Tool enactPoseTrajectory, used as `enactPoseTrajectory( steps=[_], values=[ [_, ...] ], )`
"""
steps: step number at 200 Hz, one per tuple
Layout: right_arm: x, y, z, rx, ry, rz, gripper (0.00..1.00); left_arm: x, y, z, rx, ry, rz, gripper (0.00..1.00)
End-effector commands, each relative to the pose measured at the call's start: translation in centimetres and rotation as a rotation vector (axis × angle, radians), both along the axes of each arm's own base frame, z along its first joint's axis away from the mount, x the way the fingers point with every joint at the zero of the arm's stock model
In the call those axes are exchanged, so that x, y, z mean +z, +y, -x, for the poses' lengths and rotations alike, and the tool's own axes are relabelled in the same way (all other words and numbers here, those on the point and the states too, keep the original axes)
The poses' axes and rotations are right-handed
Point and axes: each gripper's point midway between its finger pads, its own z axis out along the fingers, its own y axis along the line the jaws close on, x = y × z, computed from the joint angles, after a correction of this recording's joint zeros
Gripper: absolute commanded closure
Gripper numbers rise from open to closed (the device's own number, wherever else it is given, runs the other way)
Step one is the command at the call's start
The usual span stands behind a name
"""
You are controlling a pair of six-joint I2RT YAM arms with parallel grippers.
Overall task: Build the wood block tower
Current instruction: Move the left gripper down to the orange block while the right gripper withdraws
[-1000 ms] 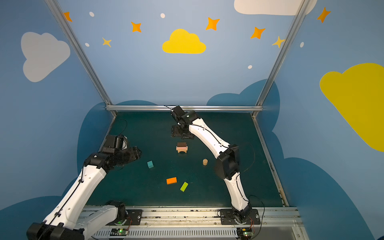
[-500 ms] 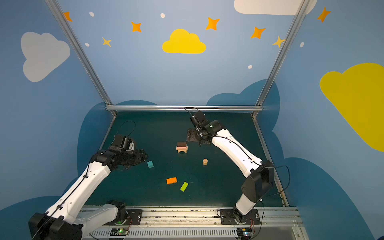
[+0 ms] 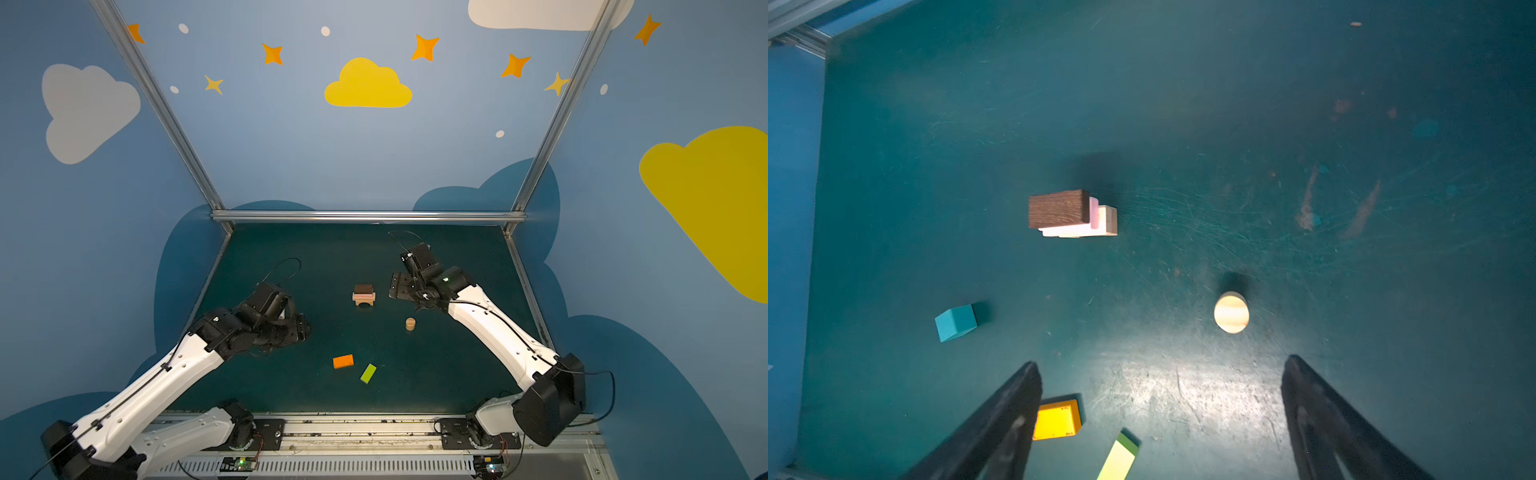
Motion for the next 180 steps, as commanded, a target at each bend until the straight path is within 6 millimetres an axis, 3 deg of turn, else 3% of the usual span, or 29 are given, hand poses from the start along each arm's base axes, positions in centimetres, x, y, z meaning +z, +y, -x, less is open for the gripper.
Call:
enactPoseTrajectory(
  steps=[1, 94, 180],
  values=[
    [0.6, -1.0, 0.0, -0.022, -0.053, -0.019, 0.11, -0.5, -0.1, 0.7, 0.054, 0.030, -0.063, 0.24],
    [-1.8, -3.1, 1.6, -0.048, -0.055, -0.053, 0.11, -5.5, -7.3, 2.8, 0.056, 0.194, -0.075, 0.20],
    [-3.8, -5.5, 2.4, -0.081, -0.047, -0.060, 0.11, -9.7, -10.8, 3.2, 0.157, 0.313, -0.028, 0.19]
  ],
)
